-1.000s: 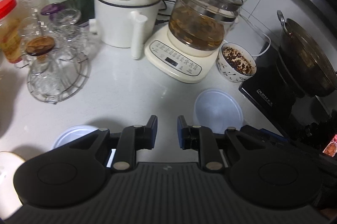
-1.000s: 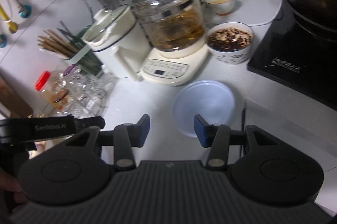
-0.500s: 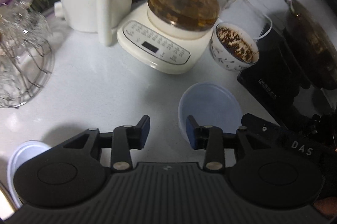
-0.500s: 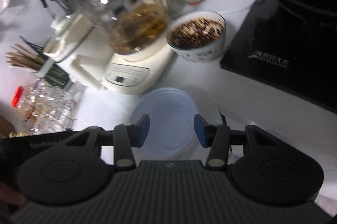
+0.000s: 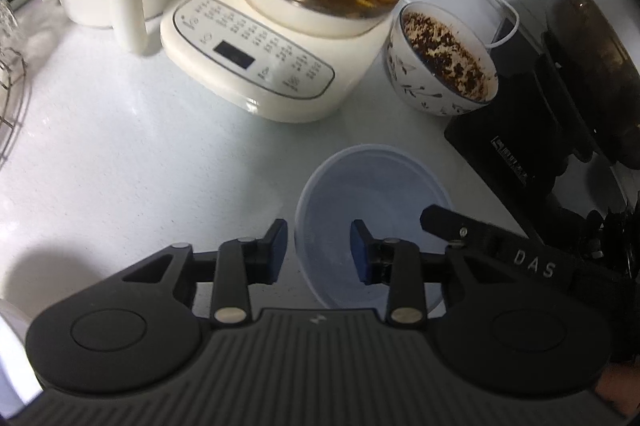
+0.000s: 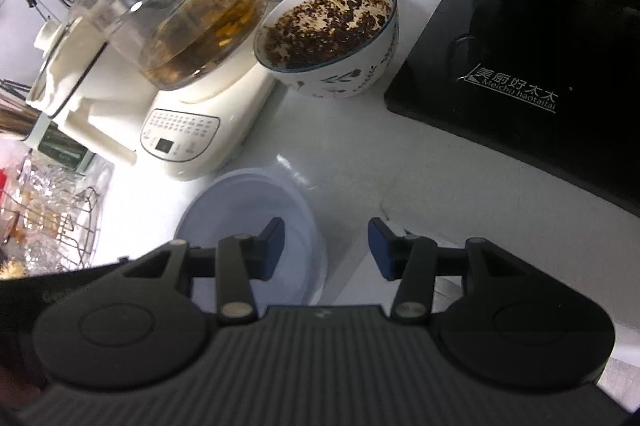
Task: Organize plates and bowls
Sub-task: 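Move both grippers to the second pale blue plastic bowl, then close the left gripper on the blue bowl rim while the right gripper grips it too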
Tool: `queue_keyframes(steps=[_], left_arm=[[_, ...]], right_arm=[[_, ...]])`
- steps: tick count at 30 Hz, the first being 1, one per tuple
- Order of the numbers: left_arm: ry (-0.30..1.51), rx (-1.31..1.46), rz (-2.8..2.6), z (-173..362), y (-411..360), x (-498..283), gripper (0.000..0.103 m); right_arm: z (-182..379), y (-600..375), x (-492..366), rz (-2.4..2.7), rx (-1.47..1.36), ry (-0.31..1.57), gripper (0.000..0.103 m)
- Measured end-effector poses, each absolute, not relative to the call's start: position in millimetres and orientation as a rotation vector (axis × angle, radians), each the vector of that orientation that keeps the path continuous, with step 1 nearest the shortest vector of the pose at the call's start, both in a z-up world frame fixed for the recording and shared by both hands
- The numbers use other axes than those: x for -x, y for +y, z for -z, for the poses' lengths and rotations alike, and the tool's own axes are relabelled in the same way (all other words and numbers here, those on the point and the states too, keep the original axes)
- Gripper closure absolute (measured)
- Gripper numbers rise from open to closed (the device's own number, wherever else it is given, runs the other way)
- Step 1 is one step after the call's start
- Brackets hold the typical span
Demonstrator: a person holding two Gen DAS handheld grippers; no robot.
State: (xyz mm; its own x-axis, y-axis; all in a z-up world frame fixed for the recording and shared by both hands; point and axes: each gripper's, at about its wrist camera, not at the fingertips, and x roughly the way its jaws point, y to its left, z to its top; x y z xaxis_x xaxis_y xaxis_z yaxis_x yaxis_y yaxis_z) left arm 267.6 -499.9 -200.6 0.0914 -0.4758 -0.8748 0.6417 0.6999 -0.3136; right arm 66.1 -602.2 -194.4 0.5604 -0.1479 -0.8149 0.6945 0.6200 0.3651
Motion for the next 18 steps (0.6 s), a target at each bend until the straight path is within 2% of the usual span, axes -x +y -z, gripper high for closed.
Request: queue_keyframes(steps=[2, 4, 6, 8, 11, 13, 18], left_arm=[[1.234, -0.158, 0.824, 204, -500, -269, 0.074], [1.241, -0.155, 0.824, 205, -500, -269, 0.078], [1.241, -0.161, 0.818, 207, -500, -270, 0.082], [1.239, -0.168, 0.797, 208, -500, -270, 0.09], [1.214, -0.208, 0.8, 209, -504, -267, 0.093], [1.217, -0.209, 0.798, 210, -504, -269, 0.094], [1.212, -0.203, 0.808, 212, -506, -271, 0.095]], right_arm=[[198, -605, -67, 0.552, -0.756, 0.835, 0.054], [201, -607, -68, 0.544, -0.757, 0.841, 0.062], [203, -607, -69, 0.536, -0.752, 0.849, 0.065], [203, -607, -69, 0.527, -0.77, 0.852, 0.074], [201, -601, -72, 0.519, -0.727, 0.855, 0.077], [205, -601, -73, 0.517, -0.751, 0.865, 0.084], [207, -598, -73, 0.511, -0.758, 0.873, 0.09]])
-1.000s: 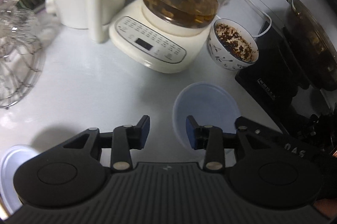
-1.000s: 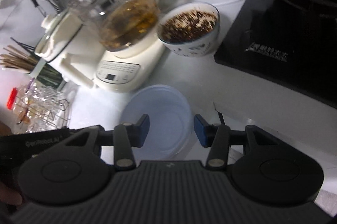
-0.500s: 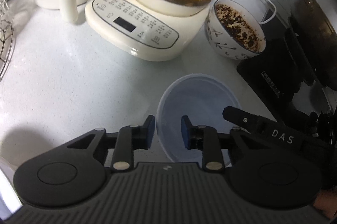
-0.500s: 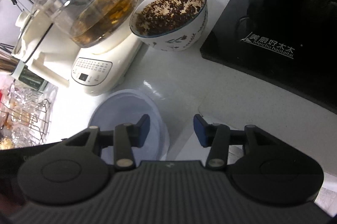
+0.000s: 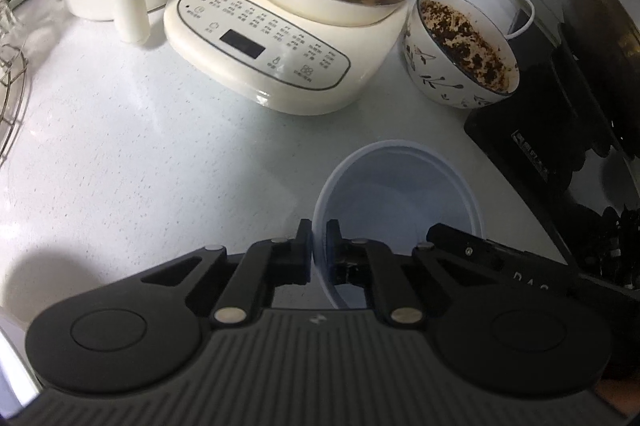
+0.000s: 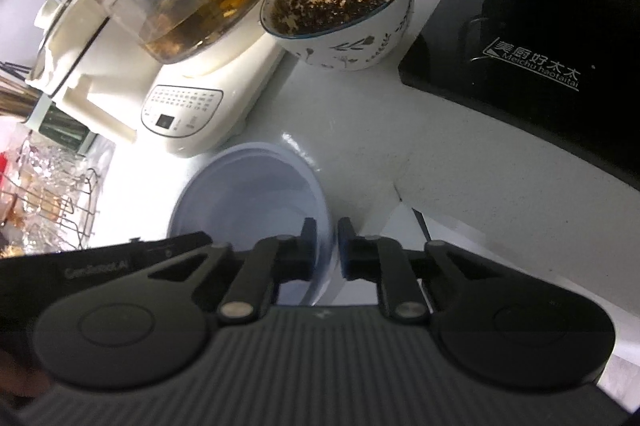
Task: Organize plates and bowls
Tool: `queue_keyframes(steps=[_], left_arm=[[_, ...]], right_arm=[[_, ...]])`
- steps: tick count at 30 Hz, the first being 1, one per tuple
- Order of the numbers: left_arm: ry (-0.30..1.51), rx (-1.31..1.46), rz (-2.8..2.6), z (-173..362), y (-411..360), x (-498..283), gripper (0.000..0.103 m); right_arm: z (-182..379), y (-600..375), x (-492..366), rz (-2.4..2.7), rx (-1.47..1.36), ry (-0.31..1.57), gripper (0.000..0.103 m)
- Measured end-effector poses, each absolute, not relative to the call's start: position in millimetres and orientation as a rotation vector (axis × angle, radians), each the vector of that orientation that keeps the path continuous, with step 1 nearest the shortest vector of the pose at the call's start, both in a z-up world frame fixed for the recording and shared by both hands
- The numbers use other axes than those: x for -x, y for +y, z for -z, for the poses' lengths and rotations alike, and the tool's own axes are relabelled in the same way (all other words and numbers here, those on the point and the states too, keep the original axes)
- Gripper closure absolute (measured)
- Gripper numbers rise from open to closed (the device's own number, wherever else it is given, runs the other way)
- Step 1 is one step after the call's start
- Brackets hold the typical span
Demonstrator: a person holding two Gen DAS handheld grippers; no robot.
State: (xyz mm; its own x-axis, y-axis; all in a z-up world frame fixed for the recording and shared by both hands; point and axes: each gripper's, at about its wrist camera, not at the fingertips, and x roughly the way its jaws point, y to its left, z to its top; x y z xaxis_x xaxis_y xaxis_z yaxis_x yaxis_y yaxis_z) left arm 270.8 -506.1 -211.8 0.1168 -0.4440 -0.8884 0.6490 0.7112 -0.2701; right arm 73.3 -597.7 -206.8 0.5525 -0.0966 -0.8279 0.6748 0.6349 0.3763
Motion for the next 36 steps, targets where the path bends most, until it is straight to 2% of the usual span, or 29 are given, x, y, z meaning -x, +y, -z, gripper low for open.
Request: queue_keyframes(steps=[16, 36], left_arm=[[1.178, -0.178, 0.844, 188, -497, -262, 0.096], [1.057, -0.109, 0.806, 108, -432, -248, 0.095]], right_arm=[[189, -594, -61, 0.498, -0.763, 0.86, 0.092], [120, -549, -62, 0.386, -0.678, 0.771, 0.091]])
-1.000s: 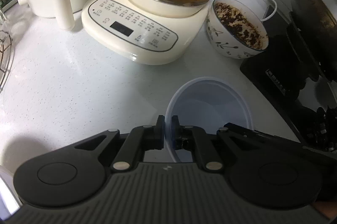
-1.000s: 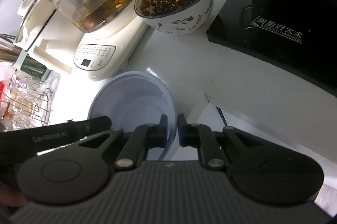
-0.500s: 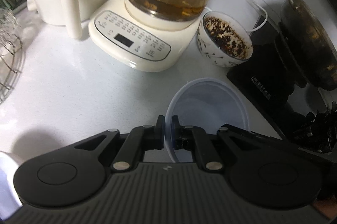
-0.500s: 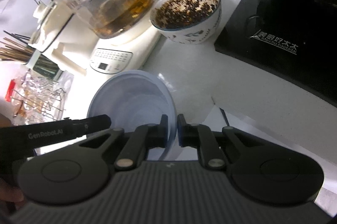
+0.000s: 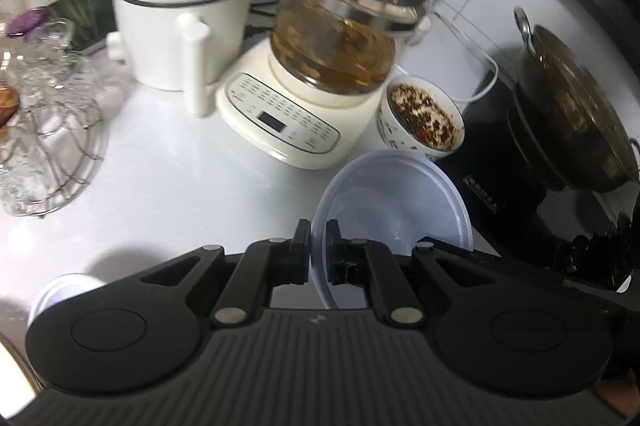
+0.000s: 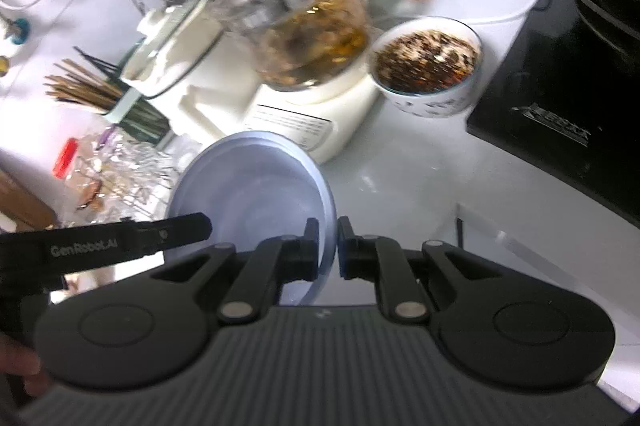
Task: Organize plates and bowls
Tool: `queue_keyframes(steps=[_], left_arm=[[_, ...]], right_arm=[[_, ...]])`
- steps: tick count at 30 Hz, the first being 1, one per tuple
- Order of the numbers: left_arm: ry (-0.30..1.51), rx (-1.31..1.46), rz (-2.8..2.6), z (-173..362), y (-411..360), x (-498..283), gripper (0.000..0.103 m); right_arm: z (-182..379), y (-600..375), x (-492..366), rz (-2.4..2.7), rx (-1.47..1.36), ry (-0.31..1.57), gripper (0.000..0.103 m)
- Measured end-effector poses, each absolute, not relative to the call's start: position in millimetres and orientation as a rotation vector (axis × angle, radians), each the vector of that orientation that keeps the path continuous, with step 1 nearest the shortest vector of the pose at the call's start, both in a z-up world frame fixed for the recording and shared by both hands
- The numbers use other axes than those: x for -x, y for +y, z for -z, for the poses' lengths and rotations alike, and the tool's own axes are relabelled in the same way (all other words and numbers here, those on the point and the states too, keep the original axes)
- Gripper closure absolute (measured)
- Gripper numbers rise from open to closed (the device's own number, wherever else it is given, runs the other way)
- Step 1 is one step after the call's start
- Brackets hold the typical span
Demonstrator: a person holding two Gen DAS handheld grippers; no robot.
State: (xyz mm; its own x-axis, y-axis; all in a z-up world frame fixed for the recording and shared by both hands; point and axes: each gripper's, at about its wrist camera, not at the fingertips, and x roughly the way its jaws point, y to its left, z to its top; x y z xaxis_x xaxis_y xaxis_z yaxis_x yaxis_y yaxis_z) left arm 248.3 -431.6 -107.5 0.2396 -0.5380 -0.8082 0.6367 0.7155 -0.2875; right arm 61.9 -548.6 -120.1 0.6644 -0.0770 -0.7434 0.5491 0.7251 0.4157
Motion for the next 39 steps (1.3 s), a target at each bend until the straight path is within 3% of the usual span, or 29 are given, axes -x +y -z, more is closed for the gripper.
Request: queue_keyframes(steps=[21, 39], left_arm=[[0.954, 0.05, 0.688, 64, -295, -270, 0.096], [1.121, 0.051, 0.555, 122, -226, -286, 0.095]], right_arm=[[73, -460, -117, 0.18, -0.563, 0.711, 0.091], [125, -391, -151, 0.091, -0.526, 0.915, 0.089]])
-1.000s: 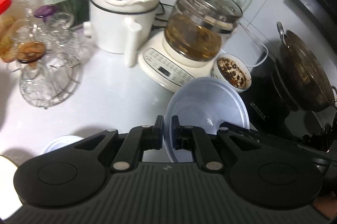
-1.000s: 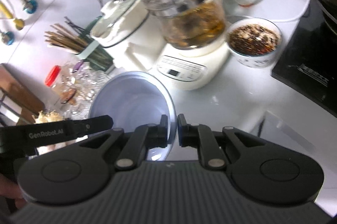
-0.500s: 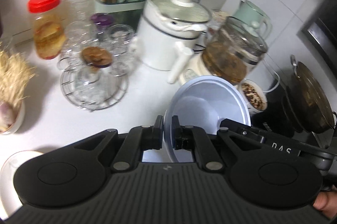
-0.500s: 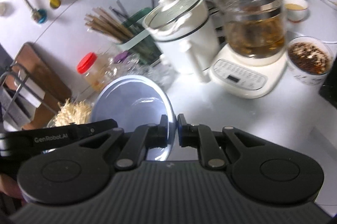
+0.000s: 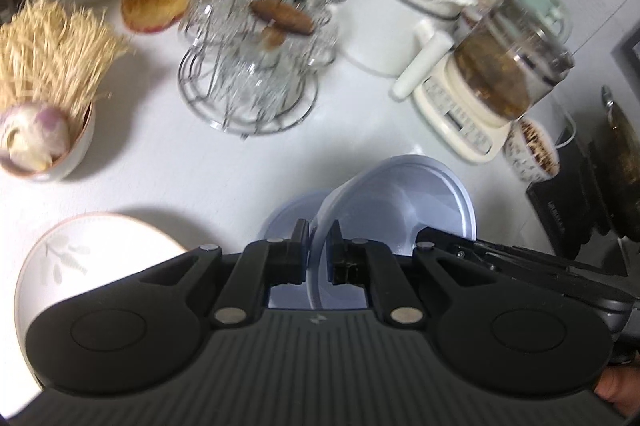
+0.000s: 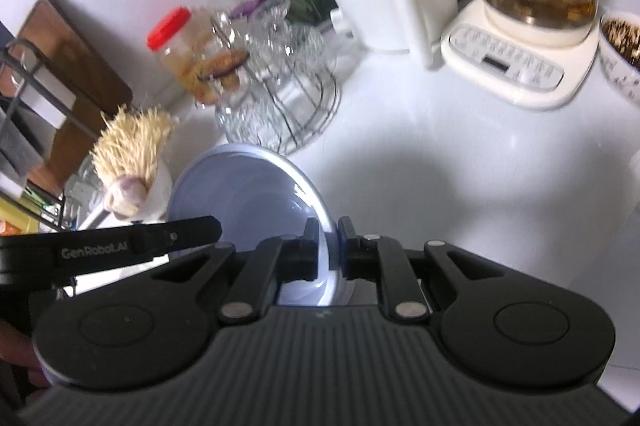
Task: Organize plates and bowls
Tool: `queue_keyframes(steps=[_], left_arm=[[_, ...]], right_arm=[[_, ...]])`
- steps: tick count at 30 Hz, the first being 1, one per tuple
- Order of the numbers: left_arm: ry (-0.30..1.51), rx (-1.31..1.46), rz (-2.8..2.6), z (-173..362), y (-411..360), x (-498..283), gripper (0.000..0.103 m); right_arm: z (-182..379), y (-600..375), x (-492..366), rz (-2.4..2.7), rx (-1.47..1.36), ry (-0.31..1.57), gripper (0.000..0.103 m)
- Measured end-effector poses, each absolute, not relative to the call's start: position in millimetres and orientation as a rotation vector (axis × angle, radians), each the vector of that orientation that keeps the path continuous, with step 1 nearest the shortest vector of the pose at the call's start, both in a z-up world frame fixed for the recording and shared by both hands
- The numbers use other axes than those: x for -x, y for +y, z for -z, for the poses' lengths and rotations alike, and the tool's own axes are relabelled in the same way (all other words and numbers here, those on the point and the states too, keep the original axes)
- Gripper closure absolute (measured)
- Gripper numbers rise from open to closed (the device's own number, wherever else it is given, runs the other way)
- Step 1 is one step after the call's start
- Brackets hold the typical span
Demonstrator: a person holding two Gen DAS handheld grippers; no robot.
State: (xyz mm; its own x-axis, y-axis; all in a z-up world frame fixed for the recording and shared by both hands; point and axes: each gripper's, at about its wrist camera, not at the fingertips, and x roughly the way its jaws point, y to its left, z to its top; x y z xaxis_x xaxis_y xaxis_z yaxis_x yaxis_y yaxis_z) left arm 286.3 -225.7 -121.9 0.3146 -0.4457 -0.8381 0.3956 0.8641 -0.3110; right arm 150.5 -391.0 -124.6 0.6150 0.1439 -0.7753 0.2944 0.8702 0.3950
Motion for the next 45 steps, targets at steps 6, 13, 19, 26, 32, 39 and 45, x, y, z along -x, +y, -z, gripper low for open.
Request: queue_keyframes(steps=[6, 13, 19, 26, 32, 39, 45], left_arm=[[1.153, 0.061, 0.527, 134, -220, -290, 0.095], [1.155, 0.072, 0.5, 134, -215, -291, 0.092], [1.147, 0.085, 0.474, 132, -210, -292, 0.068], [1.14, 0.076, 0.465, 132, -212, -290, 0.055], [1.139, 0.069, 0.457, 131, -212, -288, 0.051], [1.138, 0.069, 0.444, 131, -210, -288, 0.05], [1.144, 0.067, 0.44, 132, -211, -290, 0.05]], right_arm=[[132, -382, -154, 0.086, -0.501, 0.925, 0.089], [132, -387, -155, 0.107, -0.516, 0.918, 0.077], [135, -396, -151, 0.127, -0.542, 0.902, 0.045], [158, -400, -161, 0.115, -0.596, 0.983, 0.045], [181, -400, -169, 0.102, -0.671, 1.04, 0.045], [197, -404, -173, 0.103, -0.741, 1.083, 0.059], [199, -406, -174, 0.067, -0.782, 1.072, 0.073]])
